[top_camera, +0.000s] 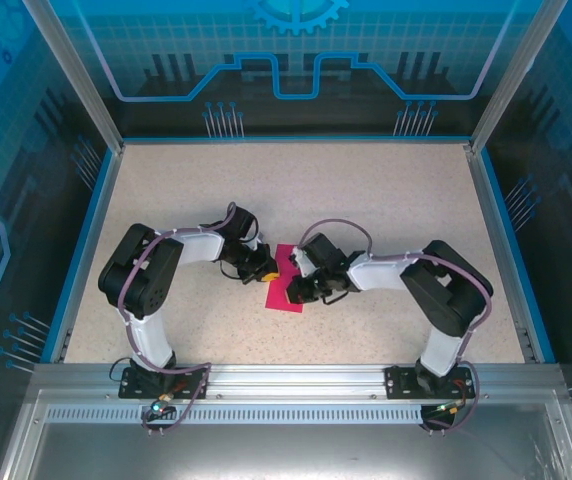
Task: Fold a paper plane with a square sheet of paper (pick it up from the middle)
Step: Fold the square sheet of paper in half at the center of the table, then rotate the square sheet of paper at the center of the table.
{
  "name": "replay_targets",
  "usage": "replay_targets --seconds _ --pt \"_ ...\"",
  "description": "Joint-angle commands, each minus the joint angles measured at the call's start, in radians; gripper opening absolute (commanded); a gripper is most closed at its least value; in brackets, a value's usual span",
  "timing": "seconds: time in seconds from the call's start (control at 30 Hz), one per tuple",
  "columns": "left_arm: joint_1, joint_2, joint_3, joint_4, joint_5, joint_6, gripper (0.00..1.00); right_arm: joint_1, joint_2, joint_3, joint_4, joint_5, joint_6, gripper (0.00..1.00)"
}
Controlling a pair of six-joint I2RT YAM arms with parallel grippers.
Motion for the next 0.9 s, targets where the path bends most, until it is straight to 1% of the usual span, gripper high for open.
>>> replay_targets --seconds 0.0,0.07,0.13,0.2,0.27,0.37,0.43,0.53,0.63,0.77,0.87 --pt "-0.010 0.140 -0.081 -0.178 -0.286 0.000 0.00 0.006 -0.051 -0.117 -0.135 -0.024 -0.050 0.00" --pt "-0.010 0.140 -0.074 -0.177 -0.285 0.006 0.00 0.005 -0.094 -0.159 -0.132 -0.036 -0.055 0.00" --pt "-0.011 0.138 -0.060 -0.173 -0.279 0.016 0.00 0.002 -0.136 -0.167 -0.154 -0.022 -0.061 0.00" --pt "-0.011 0.134 -0.037 -0.173 -0.268 0.042 0.00 -0.017 -0.177 -0.139 -0.187 0.008 -0.057 0.00" --pt "-0.011 0.126 0.002 -0.175 -0.250 0.077 0.00 -0.059 -0.224 -0.091 -0.189 0.010 -0.041 0.00" --pt "-0.013 0.109 0.070 -0.190 -0.228 0.138 0.00 -0.113 -0.232 0.002 -0.172 0.039 -0.028 0.00" --pt "-0.013 0.099 0.110 -0.198 -0.217 0.168 0.00 -0.134 -0.173 0.092 -0.181 0.059 -0.033 0.00" --pt "-0.013 0.087 0.155 -0.199 -0.187 0.203 0.00 -0.138 -0.033 0.245 -0.240 0.103 -0.043 0.00" --pt "-0.012 0.077 0.180 -0.190 -0.162 0.212 0.00 -0.147 0.100 0.359 -0.282 0.137 -0.042 0.00" --pt "-0.012 0.068 0.190 -0.162 -0.128 0.186 0.00 -0.151 0.229 0.475 -0.325 0.157 -0.041 0.00" --pt "-0.014 0.059 0.189 -0.143 -0.110 0.166 0.00 -0.156 0.276 0.508 -0.349 0.187 -0.023 0.00"
